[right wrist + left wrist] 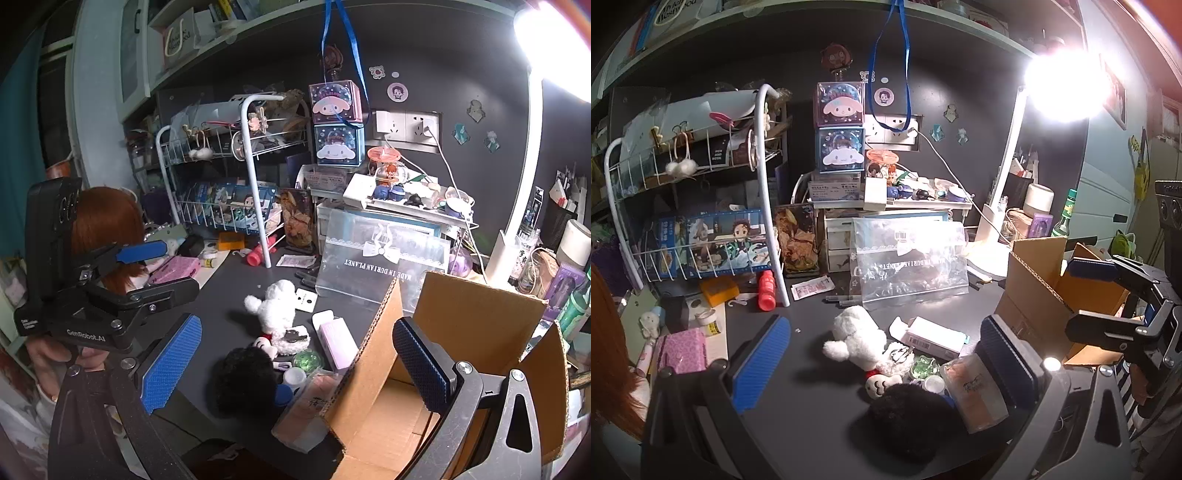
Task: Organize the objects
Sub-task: 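Move the left gripper down to the black fluffy plush, then close the left gripper on the black fluffy plush and lift it, then carry the black plush into the cardboard box and open the left gripper, then withdraw the left gripper from the box toward the white plush figure, then grasp the small white plush figure with the left gripper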
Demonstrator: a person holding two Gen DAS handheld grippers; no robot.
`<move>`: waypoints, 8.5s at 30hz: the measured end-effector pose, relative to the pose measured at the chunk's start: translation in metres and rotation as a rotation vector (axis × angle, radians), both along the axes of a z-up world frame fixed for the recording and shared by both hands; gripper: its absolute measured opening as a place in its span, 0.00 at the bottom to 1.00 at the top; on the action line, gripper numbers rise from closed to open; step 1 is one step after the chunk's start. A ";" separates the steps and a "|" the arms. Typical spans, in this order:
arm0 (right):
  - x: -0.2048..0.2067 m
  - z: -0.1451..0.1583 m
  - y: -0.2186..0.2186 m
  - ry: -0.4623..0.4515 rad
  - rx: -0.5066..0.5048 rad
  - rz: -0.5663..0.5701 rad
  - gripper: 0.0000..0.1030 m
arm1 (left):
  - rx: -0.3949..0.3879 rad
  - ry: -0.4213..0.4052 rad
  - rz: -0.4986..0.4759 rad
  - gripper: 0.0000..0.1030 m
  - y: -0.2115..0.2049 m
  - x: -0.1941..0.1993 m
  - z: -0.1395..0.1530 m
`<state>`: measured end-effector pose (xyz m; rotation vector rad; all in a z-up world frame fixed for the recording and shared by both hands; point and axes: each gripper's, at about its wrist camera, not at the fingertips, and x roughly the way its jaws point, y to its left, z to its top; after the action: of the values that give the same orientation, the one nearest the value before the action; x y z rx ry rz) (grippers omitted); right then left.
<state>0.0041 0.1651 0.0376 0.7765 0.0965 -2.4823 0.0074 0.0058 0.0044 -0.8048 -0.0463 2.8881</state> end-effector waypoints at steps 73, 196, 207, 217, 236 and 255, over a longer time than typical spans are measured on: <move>-0.006 -0.158 -0.118 -0.110 0.209 0.149 0.54 | 0.126 -0.361 -0.321 0.97 -0.025 -0.043 -0.135; -0.066 -0.176 -0.113 -0.293 0.110 0.060 0.58 | 0.046 -0.345 0.051 1.00 -0.095 -0.038 -0.112; -0.067 -0.177 -0.139 -0.318 0.078 0.213 0.58 | 0.077 -0.364 0.081 1.00 -0.112 -0.040 -0.119; -0.079 -0.187 -0.152 -0.268 0.219 0.221 0.43 | 0.079 -0.378 0.065 1.00 -0.114 -0.042 -0.122; -0.054 -0.161 -0.162 -0.183 0.213 0.305 0.19 | 0.209 -0.471 -0.226 0.75 -0.086 -0.059 -0.114; -0.024 -0.069 -0.146 -0.029 0.191 0.282 0.18 | 0.161 -0.395 -0.400 0.39 -0.042 -0.064 -0.017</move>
<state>-0.0198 0.0192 -0.0318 0.8151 0.4091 -2.2151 -0.0561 -0.0364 -0.0123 -1.1837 -0.1404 2.2904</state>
